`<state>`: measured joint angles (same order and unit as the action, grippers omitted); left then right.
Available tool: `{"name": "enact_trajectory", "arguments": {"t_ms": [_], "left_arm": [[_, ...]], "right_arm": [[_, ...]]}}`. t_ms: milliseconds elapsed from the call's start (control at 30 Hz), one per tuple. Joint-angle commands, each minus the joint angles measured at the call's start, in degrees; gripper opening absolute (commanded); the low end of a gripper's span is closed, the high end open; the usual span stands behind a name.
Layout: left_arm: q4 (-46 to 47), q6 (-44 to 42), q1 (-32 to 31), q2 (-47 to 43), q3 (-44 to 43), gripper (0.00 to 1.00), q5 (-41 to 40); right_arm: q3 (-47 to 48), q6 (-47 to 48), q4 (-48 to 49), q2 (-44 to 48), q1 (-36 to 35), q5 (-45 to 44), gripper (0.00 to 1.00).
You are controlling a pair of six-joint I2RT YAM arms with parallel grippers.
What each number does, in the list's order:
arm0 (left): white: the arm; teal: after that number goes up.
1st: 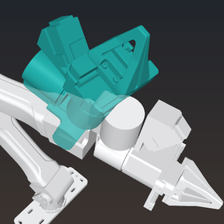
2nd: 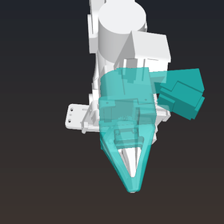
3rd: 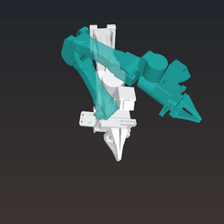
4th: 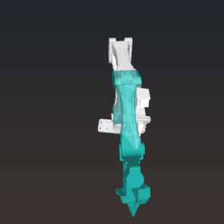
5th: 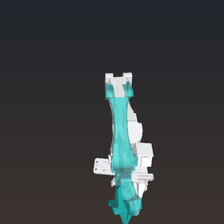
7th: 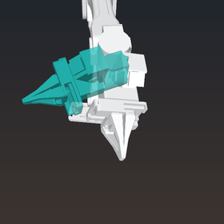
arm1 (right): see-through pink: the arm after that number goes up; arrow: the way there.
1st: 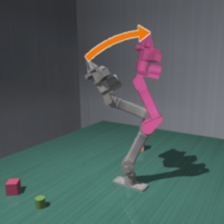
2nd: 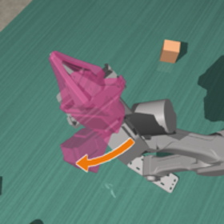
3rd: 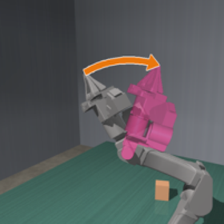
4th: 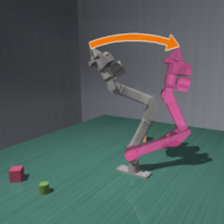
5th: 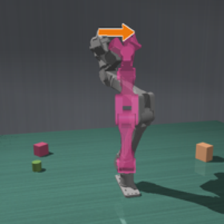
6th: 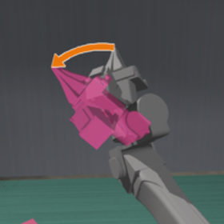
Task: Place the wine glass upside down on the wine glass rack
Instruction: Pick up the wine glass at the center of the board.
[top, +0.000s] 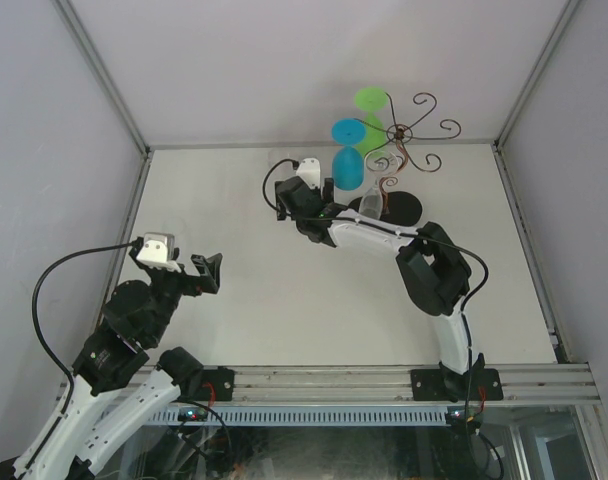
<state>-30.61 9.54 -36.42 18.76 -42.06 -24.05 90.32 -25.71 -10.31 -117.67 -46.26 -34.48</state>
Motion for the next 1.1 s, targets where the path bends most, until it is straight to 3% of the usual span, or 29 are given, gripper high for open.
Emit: {"name": "enact_trajectory", "arguments": {"t_ms": [0,600,800,1067], "left_arm": [[2.3,0.1,0.4,0.7,0.8,1.00,-0.2],[2.1,0.1,0.4,0.8,0.9,1.00,-1.4],[2.3,0.2,0.4,0.1,1.0,1.00,-2.2],[2.3,0.2,0.4,-0.2,1.0,1.00,-2.5]], "right_arm": [[2.6,2.4,5.2,-0.2,1.1,0.9,0.93],[1.4,5.6,7.2,0.6,1.2,4.3,0.62],[-0.8,7.9,8.6,3.4,-0.2,4.3,0.43],[-6.1,9.0,8.7,9.3,-3.7,1.4,0.37]]}}
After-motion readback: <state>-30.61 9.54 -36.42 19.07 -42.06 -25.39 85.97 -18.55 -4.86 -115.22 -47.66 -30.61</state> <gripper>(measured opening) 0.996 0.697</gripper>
